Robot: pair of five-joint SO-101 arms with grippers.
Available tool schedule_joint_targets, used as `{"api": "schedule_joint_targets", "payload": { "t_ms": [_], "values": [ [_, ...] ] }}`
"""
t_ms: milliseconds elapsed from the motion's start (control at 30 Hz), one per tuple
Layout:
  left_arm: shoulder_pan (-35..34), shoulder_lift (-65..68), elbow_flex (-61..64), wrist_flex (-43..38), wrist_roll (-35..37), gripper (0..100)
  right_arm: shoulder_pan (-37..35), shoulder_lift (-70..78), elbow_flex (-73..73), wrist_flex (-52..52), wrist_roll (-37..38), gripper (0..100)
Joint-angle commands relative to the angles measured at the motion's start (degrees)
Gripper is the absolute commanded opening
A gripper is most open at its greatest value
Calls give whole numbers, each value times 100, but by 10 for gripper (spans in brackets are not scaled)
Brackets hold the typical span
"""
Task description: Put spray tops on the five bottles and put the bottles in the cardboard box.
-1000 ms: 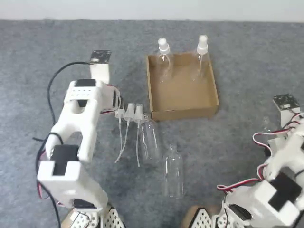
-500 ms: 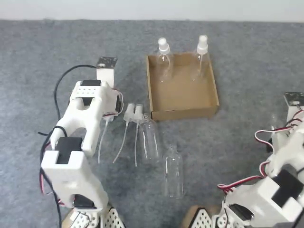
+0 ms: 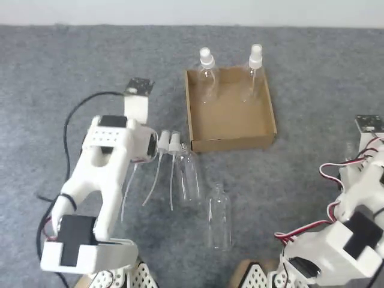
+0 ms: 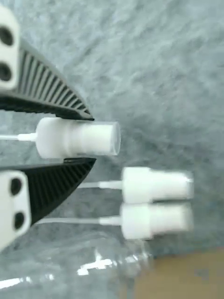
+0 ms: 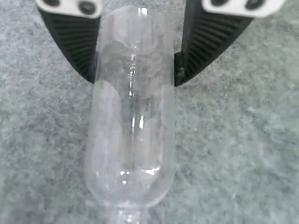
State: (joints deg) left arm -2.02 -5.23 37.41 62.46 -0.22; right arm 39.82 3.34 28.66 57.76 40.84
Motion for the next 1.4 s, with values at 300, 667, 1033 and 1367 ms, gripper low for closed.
{"api": "schedule_joint_targets", "payload": {
  "t_ms": [300, 667, 1033, 1367],
  "values": [
    [35, -9, -31, -413, -281, 152, -31, 31, -114, 215, 343, 178],
    [-9, 1081, -400, -730, -281, 119, -22, 4, -114, 180, 343, 178],
    [-70, -149, -92, -404, -281, 9, -66, -22, -141, 224, 343, 177],
    [-70, -2462, 180, 378, 18, 12, -444, -22, -211, 505, 308, 372]
  ]
}}
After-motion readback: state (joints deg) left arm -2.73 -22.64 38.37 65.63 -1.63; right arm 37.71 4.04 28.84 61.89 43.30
